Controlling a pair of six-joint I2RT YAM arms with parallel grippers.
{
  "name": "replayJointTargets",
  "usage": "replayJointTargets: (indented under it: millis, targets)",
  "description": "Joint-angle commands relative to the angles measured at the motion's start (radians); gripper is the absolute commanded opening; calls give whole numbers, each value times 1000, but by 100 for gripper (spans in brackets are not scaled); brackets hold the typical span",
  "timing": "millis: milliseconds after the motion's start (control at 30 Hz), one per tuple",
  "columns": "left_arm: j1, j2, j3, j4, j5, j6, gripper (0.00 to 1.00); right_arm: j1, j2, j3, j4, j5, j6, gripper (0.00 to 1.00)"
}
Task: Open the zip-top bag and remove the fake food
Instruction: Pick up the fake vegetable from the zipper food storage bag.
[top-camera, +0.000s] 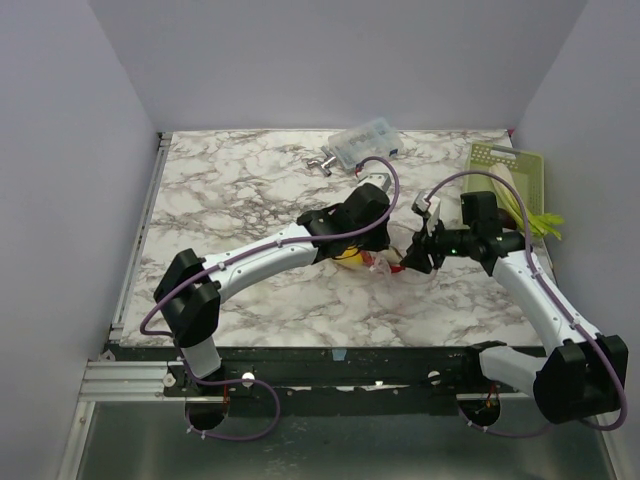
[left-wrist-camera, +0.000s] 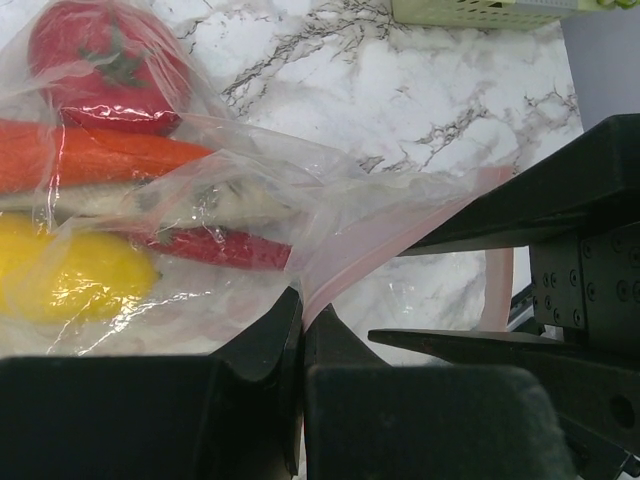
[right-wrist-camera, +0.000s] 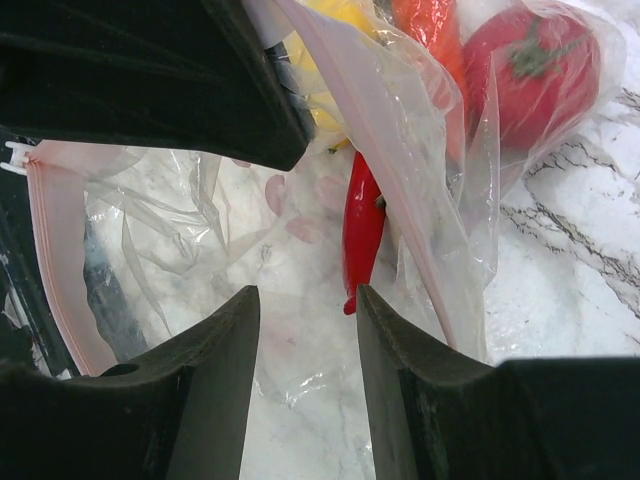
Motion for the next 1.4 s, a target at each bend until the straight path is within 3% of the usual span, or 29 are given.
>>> replayJointTargets:
  millis: [0, 1367]
  targets:
    - [-7, -12, -10, 32, -5, 0, 0, 1, 6, -25, 34, 22, 15, 46]
    - [-35, -8, 3, 40, -40, 23, 0, 46, 111, -105, 156, 215, 43, 46]
